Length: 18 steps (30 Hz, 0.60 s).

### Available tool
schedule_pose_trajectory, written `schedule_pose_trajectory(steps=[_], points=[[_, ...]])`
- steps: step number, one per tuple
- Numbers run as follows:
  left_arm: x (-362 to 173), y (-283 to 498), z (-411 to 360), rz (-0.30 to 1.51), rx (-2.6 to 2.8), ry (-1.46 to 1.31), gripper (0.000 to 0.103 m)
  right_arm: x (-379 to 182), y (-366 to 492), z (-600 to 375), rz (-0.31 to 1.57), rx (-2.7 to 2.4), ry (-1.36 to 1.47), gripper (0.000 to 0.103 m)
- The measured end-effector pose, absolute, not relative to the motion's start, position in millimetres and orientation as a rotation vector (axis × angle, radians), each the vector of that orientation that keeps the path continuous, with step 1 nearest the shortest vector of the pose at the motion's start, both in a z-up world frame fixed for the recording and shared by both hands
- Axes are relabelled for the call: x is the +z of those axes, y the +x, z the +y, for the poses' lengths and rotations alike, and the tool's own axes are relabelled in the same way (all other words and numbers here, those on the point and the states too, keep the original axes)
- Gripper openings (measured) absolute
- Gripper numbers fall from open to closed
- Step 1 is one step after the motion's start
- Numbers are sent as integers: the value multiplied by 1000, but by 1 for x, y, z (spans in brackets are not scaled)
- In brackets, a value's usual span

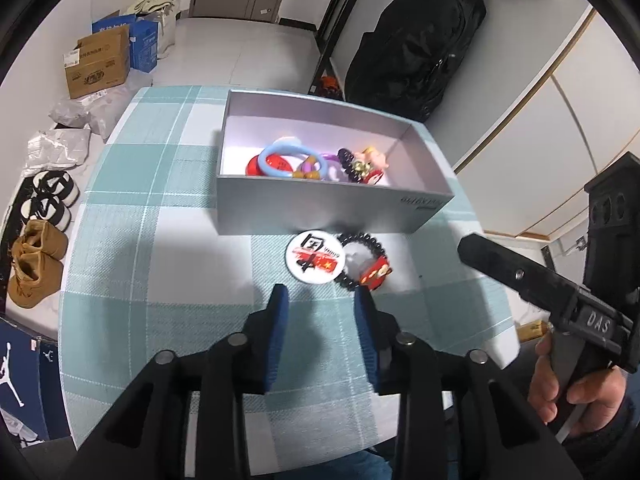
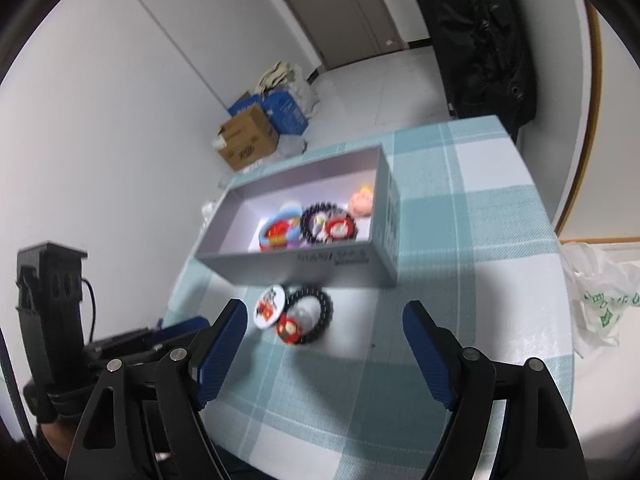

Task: Organize jewelry
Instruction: 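Raise both tools away from the silver box, then lower the right tool and grasp the red monkey charm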

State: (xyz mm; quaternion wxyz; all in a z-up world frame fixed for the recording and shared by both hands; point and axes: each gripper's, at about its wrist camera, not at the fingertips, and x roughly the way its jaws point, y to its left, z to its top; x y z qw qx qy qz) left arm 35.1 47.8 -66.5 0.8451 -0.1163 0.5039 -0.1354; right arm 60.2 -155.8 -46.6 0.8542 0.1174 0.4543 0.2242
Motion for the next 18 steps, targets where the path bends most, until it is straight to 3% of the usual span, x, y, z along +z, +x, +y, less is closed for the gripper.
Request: schedule_pose_trajectory(steps=[2,7,18], points=[[-68,34,47,1058,-271,-231,48,-52,58,-152,972,480,222,80],[-74,32,51,1058,-234,-225,63,-63,56,-143,1001,511,190,80],[-84,32,51,1079,-182,-146,66,-77,58,-115,1032,558,89,72]])
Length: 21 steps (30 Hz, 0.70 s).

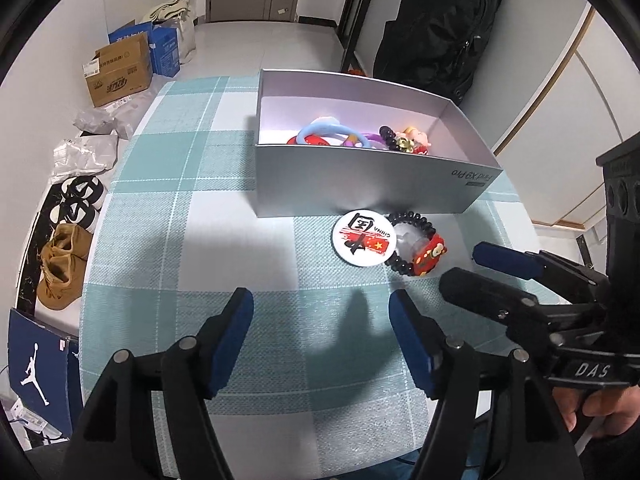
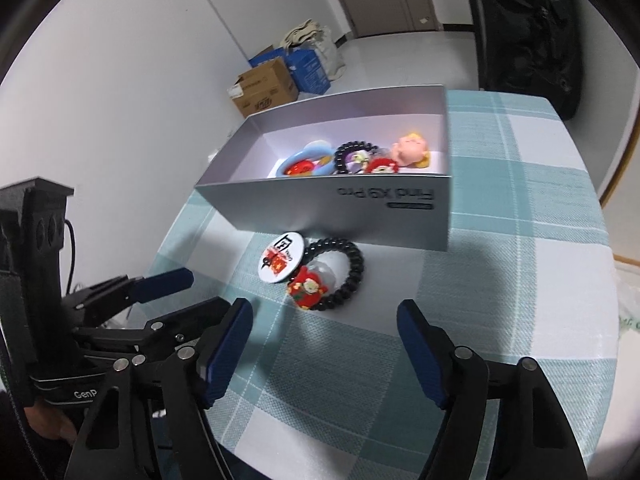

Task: Organize jewelry
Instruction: 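Lower the right tool and grasp the red monkey charm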

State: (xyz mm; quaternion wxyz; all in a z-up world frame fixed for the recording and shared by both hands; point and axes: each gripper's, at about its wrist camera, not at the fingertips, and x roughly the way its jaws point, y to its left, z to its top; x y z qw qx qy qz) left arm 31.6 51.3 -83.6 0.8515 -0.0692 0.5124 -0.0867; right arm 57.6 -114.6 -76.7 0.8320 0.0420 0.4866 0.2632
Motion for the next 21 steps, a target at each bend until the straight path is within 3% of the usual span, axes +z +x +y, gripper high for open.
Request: schedule_pose_trajectory(steps=[11,14,18,21], points=[[-89,33,65,1104,-122,-158,66,-81,68,-94,1020,551,58,53],[-91,33,67,1118,-116,-166,66,-84,72,-89,1023,529,42,52],[-92,35,68,1125,-117,-170,66,-85,76,-85,1025,518,32,39],[-92,37,69,1126,-116,-174,66,-85,75,-84,1020,510,12,36]])
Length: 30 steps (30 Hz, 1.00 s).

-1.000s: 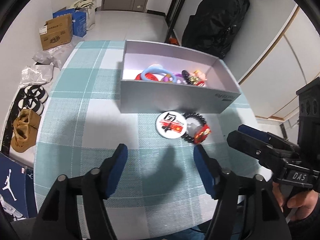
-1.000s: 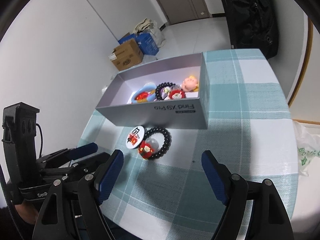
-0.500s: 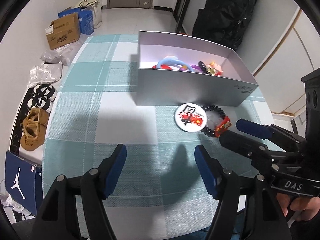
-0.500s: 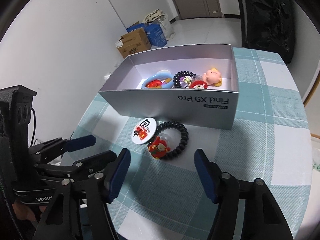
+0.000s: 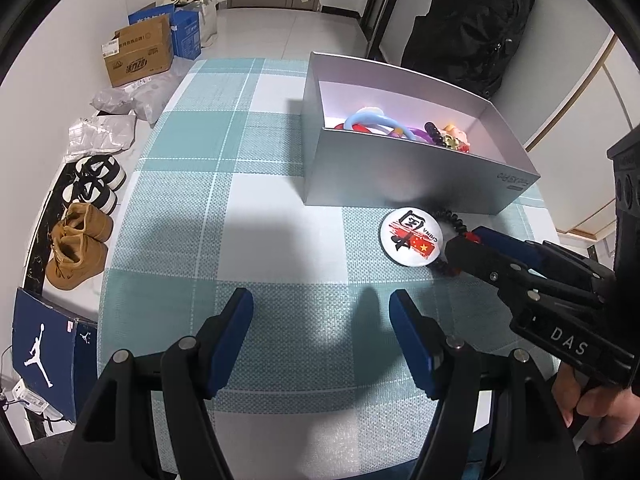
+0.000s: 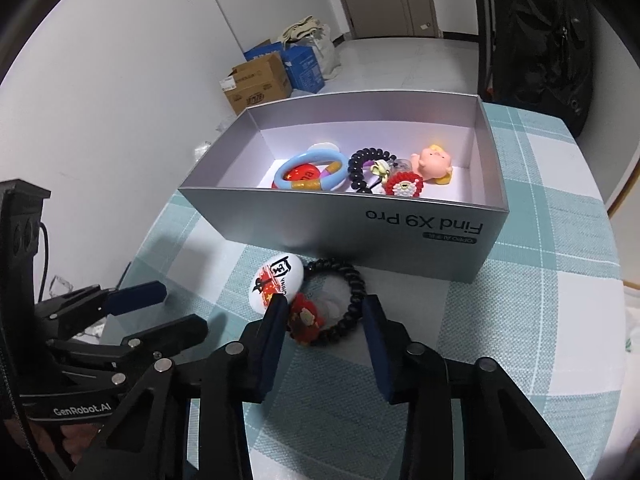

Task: Organize jewelry
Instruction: 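Lower the right tool and grasp the red monkey charm, then hold the red monkey charm with the right tool while the left tool grasps the white round badge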

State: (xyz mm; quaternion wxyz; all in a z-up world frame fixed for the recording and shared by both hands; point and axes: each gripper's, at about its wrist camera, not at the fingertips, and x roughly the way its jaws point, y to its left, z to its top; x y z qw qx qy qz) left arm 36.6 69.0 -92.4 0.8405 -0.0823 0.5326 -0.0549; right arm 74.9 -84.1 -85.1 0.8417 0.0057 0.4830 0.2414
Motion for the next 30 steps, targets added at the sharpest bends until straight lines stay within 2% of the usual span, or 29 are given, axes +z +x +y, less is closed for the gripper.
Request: schedule_pose_trajectory(steps=[5,6,30], points=[[-92,38,69,1130,-118,-187,66,-81,70,-83,993,515,-24,29],[-92,39,69,1130,-119,-188,66,-80,69,-84,994,521,-18,19],[-83,43,41,1086,-192,-170,66,-62,55,-119,983,517,82,16]])
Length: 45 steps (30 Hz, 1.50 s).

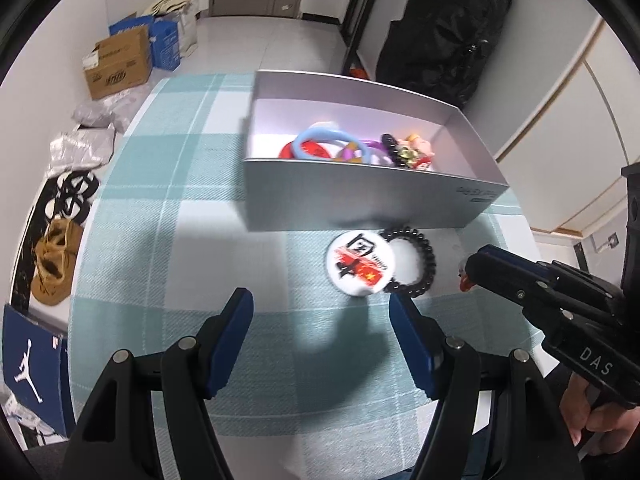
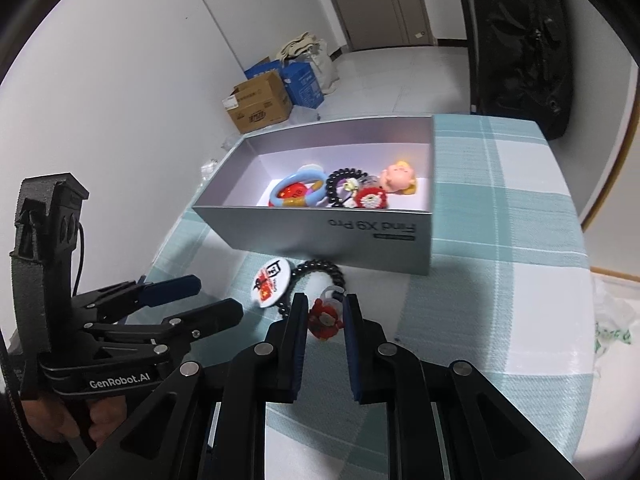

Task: Organize jewelry
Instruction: 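Hold the red monkey charm with the right tool while the left tool grasps the white round badge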

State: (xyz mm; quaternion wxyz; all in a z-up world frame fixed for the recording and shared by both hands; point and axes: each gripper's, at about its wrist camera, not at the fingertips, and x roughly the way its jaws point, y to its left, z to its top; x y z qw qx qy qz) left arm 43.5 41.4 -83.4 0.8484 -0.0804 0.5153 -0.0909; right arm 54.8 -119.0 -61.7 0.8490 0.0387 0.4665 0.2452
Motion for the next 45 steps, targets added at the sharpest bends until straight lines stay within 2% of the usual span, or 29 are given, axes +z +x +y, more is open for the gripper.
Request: schedule_pose_trajectory(steps=[12,30,31,32,34,37,45], points=[[-88,46,27,1069,-215,-112,66,-53,50,-144,963,497,105,16],[-92,61,28,1063,-224,-178,65,-48,50,-159,956,492,139,16],[-92,61,26,1062,-220,-169,59,-49,50,-159,958,493,139,16],[-92,62,25,1061,-213,-158,48,-49,50,-160,959,493,140,16],[-92,62,22,1061,-195,-111,43,-50,50,-161,962,489,144,16],[-92,61,22,1057,-198,-110,38,-50,51,-163,965,486,156,16],[-92,58,22,1059,-201,-97,38,-52,52,-163,968,476,163,16]])
